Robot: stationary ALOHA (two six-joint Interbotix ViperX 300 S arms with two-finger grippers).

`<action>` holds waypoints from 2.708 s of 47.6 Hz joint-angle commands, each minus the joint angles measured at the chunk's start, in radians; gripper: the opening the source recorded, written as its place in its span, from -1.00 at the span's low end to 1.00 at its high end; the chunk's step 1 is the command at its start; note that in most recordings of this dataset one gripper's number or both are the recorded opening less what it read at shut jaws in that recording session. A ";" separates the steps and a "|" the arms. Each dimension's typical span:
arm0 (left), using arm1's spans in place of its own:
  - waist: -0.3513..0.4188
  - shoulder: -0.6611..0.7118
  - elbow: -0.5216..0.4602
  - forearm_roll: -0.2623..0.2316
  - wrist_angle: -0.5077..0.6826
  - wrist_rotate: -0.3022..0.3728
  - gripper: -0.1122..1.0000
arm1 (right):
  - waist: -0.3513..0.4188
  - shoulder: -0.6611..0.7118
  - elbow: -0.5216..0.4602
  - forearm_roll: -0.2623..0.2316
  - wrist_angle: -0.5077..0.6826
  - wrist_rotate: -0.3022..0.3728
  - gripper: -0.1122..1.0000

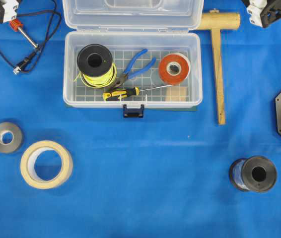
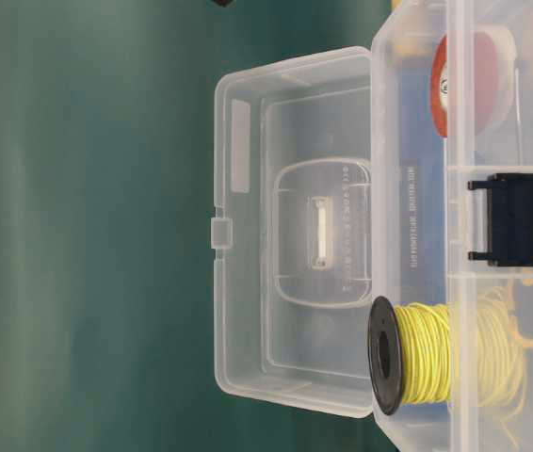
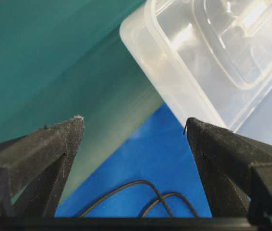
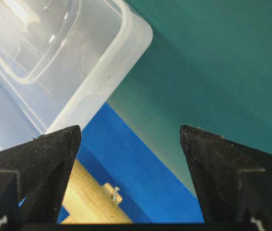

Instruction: Open the tool box with both arms.

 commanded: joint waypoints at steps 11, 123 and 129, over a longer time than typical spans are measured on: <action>-0.178 -0.034 0.003 0.002 -0.005 -0.031 0.82 | 0.147 -0.002 -0.008 0.015 0.008 0.008 0.68; -0.667 -0.620 0.327 0.002 0.166 -0.120 0.80 | 0.675 -0.434 0.310 0.120 0.063 0.008 0.68; -0.667 -0.620 0.328 0.002 0.167 -0.120 0.80 | 0.675 -0.433 0.310 0.120 0.063 0.008 0.68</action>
